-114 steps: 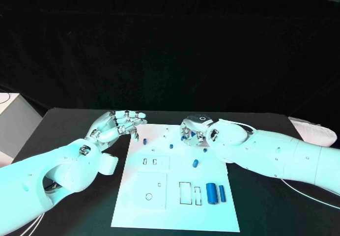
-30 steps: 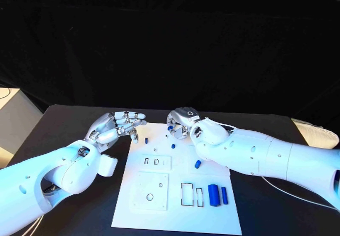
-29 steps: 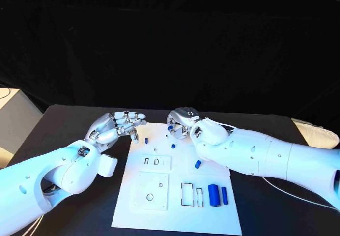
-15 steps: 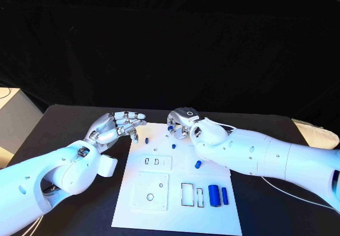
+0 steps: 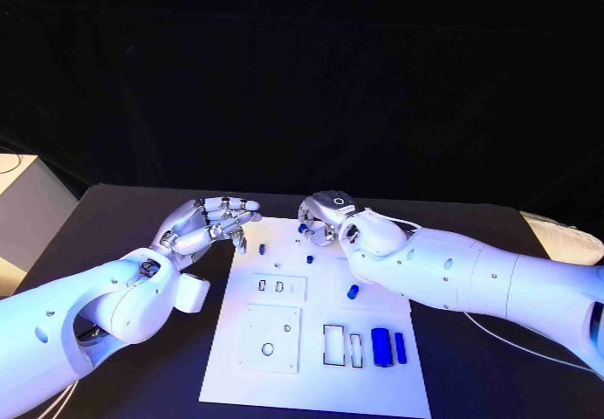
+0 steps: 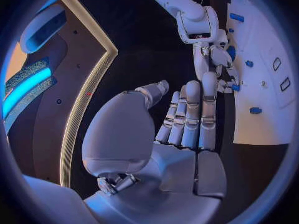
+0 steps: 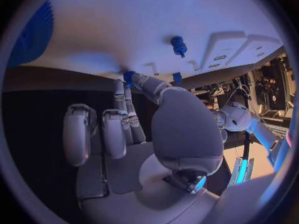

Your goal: Assemble the parts on the task board

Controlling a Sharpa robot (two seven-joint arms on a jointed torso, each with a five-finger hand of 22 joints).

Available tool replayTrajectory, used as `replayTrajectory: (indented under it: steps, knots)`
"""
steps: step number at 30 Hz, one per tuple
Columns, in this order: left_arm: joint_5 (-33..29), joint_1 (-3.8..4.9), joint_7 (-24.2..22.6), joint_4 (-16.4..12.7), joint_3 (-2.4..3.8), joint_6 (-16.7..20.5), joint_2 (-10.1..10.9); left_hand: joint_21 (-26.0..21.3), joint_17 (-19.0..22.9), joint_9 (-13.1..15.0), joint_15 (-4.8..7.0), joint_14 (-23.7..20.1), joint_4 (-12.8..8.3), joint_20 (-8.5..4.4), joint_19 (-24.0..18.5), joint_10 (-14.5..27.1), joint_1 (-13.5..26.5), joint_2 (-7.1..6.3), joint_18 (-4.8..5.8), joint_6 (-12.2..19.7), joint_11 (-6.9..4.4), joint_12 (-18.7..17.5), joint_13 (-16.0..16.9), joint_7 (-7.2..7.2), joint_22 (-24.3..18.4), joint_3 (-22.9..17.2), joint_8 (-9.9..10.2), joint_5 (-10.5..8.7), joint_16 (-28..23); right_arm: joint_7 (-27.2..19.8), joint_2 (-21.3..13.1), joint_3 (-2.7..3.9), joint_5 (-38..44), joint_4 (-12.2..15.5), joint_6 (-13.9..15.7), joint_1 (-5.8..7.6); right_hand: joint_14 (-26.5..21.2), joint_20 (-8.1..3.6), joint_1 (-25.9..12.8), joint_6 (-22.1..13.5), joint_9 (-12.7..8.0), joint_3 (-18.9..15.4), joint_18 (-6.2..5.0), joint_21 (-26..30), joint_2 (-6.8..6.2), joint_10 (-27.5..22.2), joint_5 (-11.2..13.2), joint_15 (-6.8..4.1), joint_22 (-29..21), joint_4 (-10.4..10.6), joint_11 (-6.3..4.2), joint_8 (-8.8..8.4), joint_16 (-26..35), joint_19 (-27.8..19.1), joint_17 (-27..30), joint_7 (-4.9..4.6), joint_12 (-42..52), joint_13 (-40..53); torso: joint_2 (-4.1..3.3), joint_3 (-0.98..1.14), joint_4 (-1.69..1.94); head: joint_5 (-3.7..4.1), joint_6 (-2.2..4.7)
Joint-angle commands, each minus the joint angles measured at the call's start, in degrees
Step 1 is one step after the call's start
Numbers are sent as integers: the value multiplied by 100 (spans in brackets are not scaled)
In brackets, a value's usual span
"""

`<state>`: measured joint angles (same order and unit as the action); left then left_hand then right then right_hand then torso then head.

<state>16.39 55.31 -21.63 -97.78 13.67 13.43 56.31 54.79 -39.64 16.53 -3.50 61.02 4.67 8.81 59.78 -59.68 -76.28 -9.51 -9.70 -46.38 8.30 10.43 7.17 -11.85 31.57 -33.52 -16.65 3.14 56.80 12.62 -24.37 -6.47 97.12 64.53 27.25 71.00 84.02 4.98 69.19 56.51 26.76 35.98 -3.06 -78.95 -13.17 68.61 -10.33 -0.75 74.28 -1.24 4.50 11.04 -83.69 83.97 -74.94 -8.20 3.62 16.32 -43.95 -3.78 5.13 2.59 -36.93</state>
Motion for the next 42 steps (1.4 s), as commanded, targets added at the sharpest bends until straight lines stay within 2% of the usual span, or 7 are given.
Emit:
replayTrajectory:
  steps: [1, 7, 13, 21, 27, 37, 42]
  knots:
    - [-15, 1, -27, -11, 6, -60, -9, 20, -3, 5, -27, -21, 6, 1, -54, 28, 69, 4, -86, 37, 3, 40, 10, -57, 4, -22, -21, 4, 25, -132, -4, 1, -26, -15, -69, 5, 218, 56, -49, -139, -26, -92, -105, 307, -172, -258, -32, 73, -382, 90, 31, -103, 206, -77, 88, -13, -7, -95, -2, -1, -2, 0, 1]
    - [-16, 1, -30, -10, 6, -47, 0, 33, -1, 10, -31, -23, 22, 5, -64, 36, 81, 22, -86, 38, 5, 54, 15, -59, 11, -26, -29, 3, 31, -163, -83, 0, -51, 95, 28, 7, 192, 57, -80, -341, -92, -369, -129, 434, -260, -341, -33, 68, -509, 194, 30, -272, 314, -101, 240, -32, 15, -156, -2, -3, 9, 16, -9]
    - [-17, 1, -34, 1, 7, -48, 5, 35, 0, 11, -31, -23, 23, 6, -65, 37, 82, 24, -87, 38, 5, 56, 15, -59, 12, -27, -30, 3, 31, -179, -345, 0, -56, 406, 304, 6, 116, 50, 248, -537, -211, -1710, -203, 861, -36, -568, -99, 64, -949, 500, 35, -488, 601, -187, 621, -67, 50, -209, 1, 6, 6, 17, -7]
    - [-17, 0, -52, 33, 7, -56, 29, 38, 0, 12, -31, -25, 22, 7, -68, 43, 82, 21, -87, 43, 6, 59, 16, -61, 13, -27, -29, 3, 33, -473, -1170, 44, -709, 1143, 836, 7, 239, 11, 682, -350, -269, -1538, -97, 459, 17, 172, -113, 17, -411, 551, -31, -495, 358, 18, 222, -51, 399, -29, 10, 30, -64, 74, 36]
    - [-17, -1, -70, 107, 7, -54, 31, 43, 1, 12, -32, -26, 20, 7, -72, 51, 80, 19, -87, 48, 8, 61, 17, -64, 15, -27, -29, 3, 34, -613, -1762, 91, -1447, 1519, 615, 34, 288, -66, 802, -253, -304, -1677, -32, 154, -104, -298, -368, -60, -5, 698, -137, -483, 180, 87, -35, -6, 2957, 2483, 45, 68, -134, 111, 62]
    - [-17, -21, -84, 203, 7, -75, -5, 43, 1, 12, -32, -26, 20, 7, -72, 51, 80, 19, -87, 48, 8, 61, 17, -64, 15, -27, -29, 3, 34, -427, -2127, 106, -1189, 1523, 9, 44, 286, 29, 716, -171, -342, -1371, -32, 135, -299, -617, -251, 30, 55, 1094, -31, -410, 153, 78, -63, -38, 1534, 1218, 74, 130, -185, 172, 40]
    - [-17, -42, -85, 229, 7, -86, -22, 43, 1, 12, -32, -26, 20, 7, -72, 51, 80, 19, -87, 48, 8, 61, 17, -64, 15, -27, -29, 3, 34, -151, -2166, 107, -969, 1509, -293, 44, 357, 1, 911, -445, -410, -2098, 32, -105, -230, -82, -143, -13, 355, 1157, -90, -562, -31, 181, -355, -67, 2433, 1825, 74, 148, -181, 178, 38]
